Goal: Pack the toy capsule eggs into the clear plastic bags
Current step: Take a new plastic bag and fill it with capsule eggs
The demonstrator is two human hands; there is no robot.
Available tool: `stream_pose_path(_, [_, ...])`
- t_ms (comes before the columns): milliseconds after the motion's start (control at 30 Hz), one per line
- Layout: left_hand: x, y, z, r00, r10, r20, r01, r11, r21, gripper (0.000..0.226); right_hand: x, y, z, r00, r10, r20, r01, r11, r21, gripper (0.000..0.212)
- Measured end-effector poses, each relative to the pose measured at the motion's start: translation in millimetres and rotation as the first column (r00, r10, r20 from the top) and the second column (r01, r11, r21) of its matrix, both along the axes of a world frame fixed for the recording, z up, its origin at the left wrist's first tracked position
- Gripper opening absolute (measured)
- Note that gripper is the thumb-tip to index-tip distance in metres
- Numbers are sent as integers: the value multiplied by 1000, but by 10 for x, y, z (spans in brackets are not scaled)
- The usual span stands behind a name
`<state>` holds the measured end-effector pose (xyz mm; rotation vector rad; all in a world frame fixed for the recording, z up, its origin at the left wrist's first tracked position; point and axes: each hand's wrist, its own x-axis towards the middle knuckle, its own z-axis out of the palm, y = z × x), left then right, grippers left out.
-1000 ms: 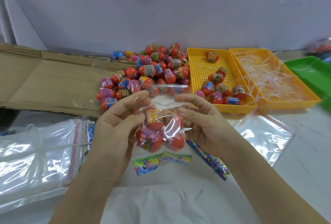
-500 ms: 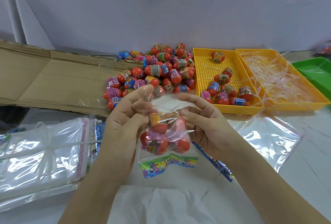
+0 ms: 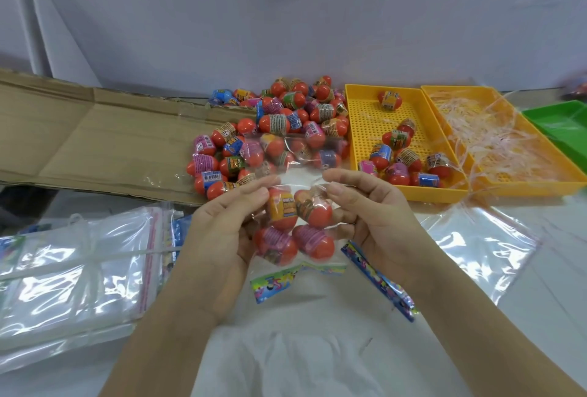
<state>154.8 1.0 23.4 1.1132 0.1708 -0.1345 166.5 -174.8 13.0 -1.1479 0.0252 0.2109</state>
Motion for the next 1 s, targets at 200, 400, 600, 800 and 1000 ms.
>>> stream_pose_path(200, [6,20,-13,995,99,33,-100,994,49,21,-16,1,39,999,-29,-41,27,999,-45,26])
stream_pose_path(400, [11,7,11,988,137,64,-140,989,37,20,-20,-30,60,997,-16,-69,17,1000,18,15])
stream_pose_path(600, [1,47,85,990,-10,140,10,1000,-2,24,-4,-81,67,998,57,17,-58,996,67,16])
stream_pose_path(800, [-19,127,130,982,-93,167,100,994,-36,23,-1,-136,102,986,144,81,-153,981,118,8])
stream_pose_path(1000, [-39,126,143,969,-121,217,138,988,-64,28,-9,-170,133,973,201,110,-214,970,117,12])
